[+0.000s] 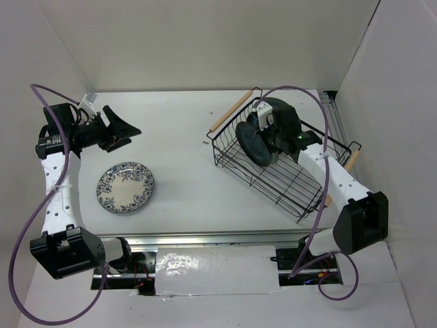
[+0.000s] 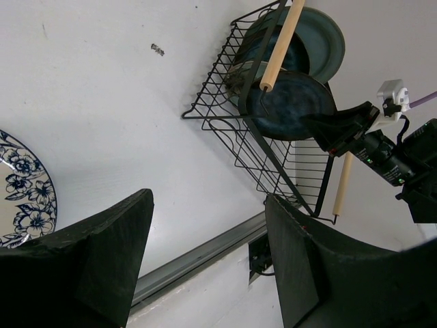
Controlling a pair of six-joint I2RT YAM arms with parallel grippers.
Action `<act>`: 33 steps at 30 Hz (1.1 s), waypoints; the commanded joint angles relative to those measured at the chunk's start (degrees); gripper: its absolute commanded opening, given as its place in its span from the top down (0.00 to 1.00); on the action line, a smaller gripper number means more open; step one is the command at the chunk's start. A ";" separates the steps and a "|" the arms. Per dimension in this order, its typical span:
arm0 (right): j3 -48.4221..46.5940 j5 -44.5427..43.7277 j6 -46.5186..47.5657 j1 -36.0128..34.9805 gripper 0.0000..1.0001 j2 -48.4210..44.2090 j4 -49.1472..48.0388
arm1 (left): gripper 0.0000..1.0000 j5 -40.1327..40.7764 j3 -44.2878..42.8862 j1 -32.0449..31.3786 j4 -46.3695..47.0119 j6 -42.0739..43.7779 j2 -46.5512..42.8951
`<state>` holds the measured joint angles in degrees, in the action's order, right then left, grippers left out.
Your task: Load the plates into the dish rack
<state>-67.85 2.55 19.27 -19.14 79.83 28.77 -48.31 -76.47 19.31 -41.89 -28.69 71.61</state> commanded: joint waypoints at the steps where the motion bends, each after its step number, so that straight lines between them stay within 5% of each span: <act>1: -2.28 -4.13 1.39 -1.07 1.00 0.32 -8.82 | 0.22 0.06 0.09 0.38 1.37 0.83 -0.60; 25: -2.02 -9.40 2.71 -4.51 0.99 4.10 -7.15 | 0.22 -0.02 0.79 1.25 1.37 0.83 -1.04; 33: -4.83 -11.86 0.34 -4.77 0.64 7.00 -5.74 | 0.22 0.06 0.97 1.34 1.20 1.00 -1.04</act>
<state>-68.90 -4.60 20.27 -23.99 86.43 28.73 -47.79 -75.50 20.23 -41.93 -28.64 71.59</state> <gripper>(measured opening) 0.320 0.782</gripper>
